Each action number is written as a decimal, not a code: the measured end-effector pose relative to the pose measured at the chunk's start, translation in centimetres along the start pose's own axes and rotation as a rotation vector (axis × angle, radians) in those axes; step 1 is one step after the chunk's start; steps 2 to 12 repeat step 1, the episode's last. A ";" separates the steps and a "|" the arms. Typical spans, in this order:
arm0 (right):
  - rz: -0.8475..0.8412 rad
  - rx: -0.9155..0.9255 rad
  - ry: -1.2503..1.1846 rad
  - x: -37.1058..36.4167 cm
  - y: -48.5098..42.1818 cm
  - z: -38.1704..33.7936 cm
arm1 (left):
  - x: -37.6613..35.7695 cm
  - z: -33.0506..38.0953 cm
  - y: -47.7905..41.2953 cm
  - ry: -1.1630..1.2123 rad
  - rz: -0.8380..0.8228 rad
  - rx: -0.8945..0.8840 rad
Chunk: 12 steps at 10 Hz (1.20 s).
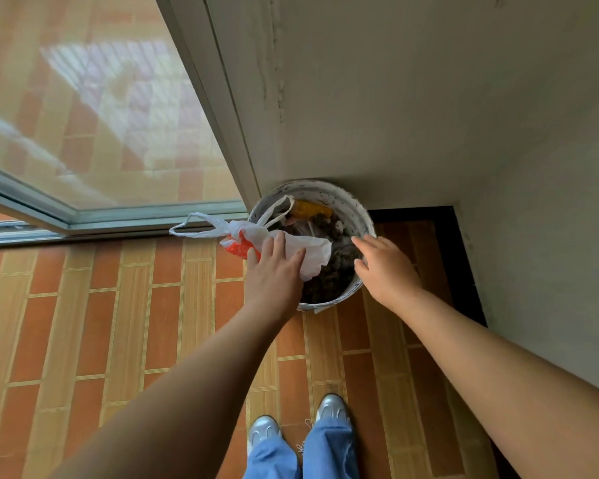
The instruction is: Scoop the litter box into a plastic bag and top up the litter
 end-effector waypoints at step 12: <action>0.006 -0.001 0.004 3.0 0.7 -1.3 | 2.9 -0.5 0.2 -0.039 -0.006 -0.064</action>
Point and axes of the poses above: each hand's wrist, its own y-axis away from the middle knuckle, its own x-axis out of the back of the hand, z = x × y, the point moved 1 cm from there along -y, towards the middle knuckle, and after that the axes turned 14 degrees about z, right-handed, at the moved point
